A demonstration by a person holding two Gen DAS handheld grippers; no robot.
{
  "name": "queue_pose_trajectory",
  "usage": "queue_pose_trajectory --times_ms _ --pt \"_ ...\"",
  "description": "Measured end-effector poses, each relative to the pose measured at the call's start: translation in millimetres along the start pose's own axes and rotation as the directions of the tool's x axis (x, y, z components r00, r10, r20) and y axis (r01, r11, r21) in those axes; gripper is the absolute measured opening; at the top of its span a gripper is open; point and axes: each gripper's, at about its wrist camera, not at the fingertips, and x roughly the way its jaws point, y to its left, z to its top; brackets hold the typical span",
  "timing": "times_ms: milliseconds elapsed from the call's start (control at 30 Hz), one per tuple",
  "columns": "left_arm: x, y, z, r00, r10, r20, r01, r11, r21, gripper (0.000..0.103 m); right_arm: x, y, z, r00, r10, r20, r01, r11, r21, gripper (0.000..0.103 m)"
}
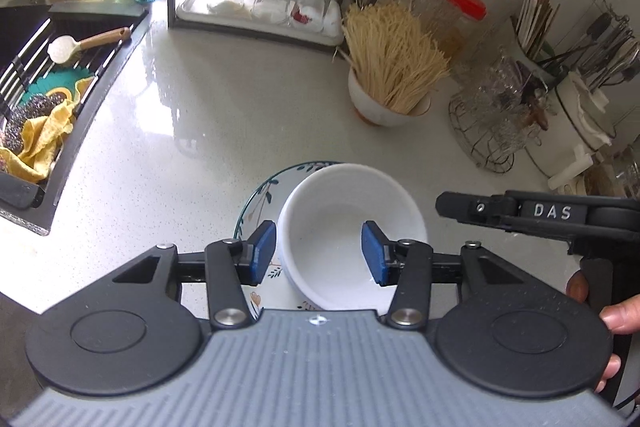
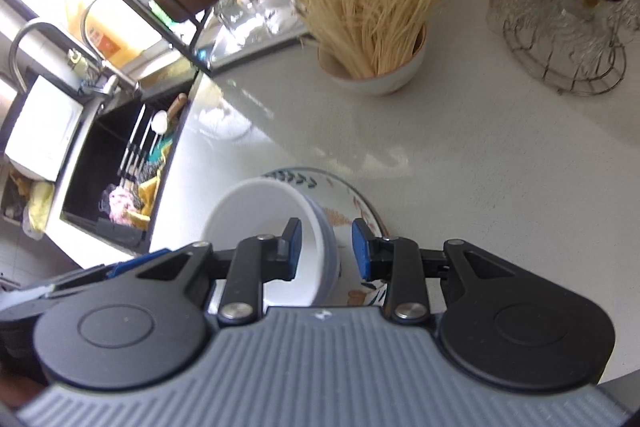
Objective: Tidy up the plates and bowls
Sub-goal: 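Lower the stacked bowls onto the floral plate with both tools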
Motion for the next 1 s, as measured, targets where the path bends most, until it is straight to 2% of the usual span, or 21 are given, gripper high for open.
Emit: queue_pose_trajectory --times_ms 200,400,633,800,1000 --pt "-21.9 -10.3 1.4 0.997 0.039 0.071 -0.037 0.999 -0.033 0.053 -37.1 5.7 13.0 0.995 0.024 0.093 -0.016 0.996 -0.089 0.032" --pt "-48.1 -36.1 -6.6 0.985 0.084 0.150 -0.077 0.996 -0.050 0.053 -81.5 -4.7 21.3 0.984 0.066 0.165 -0.033 0.980 -0.198 0.032" --pt "-79.3 -69.5 -26.7 0.970 0.119 0.211 -0.107 0.992 -0.065 0.053 -128.3 -12.0 10.5 0.964 0.132 0.233 -0.069 0.963 -0.261 0.032" --pt "-107.5 -92.1 -42.5 0.954 0.150 0.259 -0.137 0.988 -0.068 0.053 -147.9 -18.5 -0.2 0.954 0.186 0.235 -0.118 0.954 -0.276 0.032" --pt "-124.3 -112.5 -65.8 0.946 0.179 0.270 -0.169 0.984 -0.058 0.053 -161.1 -25.5 -20.1 0.951 0.215 0.220 -0.143 0.942 -0.305 0.032"
